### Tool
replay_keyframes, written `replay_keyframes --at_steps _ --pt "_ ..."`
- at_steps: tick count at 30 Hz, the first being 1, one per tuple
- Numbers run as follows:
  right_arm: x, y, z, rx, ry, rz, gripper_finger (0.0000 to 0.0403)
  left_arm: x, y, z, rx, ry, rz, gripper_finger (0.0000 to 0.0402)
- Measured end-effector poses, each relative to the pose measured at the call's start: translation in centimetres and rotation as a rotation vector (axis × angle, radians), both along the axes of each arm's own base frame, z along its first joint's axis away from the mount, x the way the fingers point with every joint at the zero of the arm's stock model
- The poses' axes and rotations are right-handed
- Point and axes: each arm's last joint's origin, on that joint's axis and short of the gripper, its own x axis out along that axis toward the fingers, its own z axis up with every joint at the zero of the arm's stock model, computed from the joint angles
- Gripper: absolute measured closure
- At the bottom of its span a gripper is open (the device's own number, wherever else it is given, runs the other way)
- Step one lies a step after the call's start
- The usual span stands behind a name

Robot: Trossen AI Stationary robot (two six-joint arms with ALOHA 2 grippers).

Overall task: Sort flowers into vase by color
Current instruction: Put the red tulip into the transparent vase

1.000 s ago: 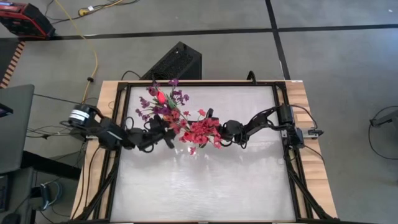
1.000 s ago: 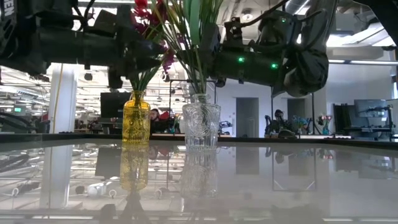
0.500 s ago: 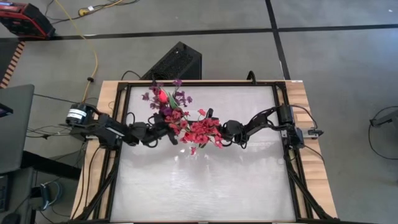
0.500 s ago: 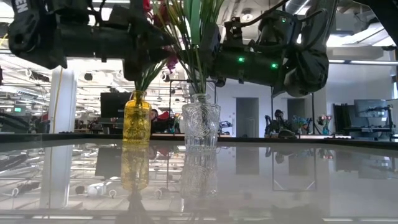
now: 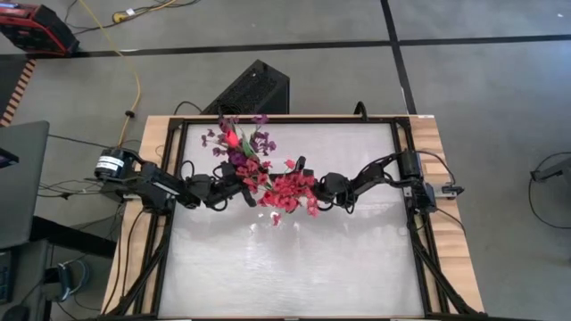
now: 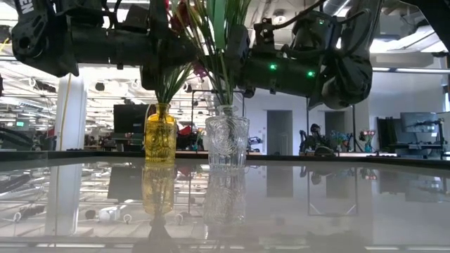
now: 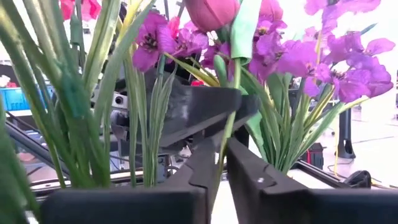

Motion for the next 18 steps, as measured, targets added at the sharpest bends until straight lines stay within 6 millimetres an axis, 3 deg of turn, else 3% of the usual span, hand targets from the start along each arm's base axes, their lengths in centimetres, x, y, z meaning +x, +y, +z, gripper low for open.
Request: replay_keyframes --at_steps 3,13,18 --pt "0.0 0.0 -0.1 0.000 0.015 -0.001 0.0307 0.0 -0.1 0.0 0.018 0.002 -0.022 0.0391" --pt "0.1 -0.2 -0.3 0.004 0.033 -0.004 0.0181 0.0 -0.2 0.2 0.043 0.006 -0.062 0.0401" --pt "-1.0 -0.6 0.9 0.005 0.113 -0.016 0.0133 -0.2 -0.2 0.6 0.066 0.029 -0.062 0.0401"
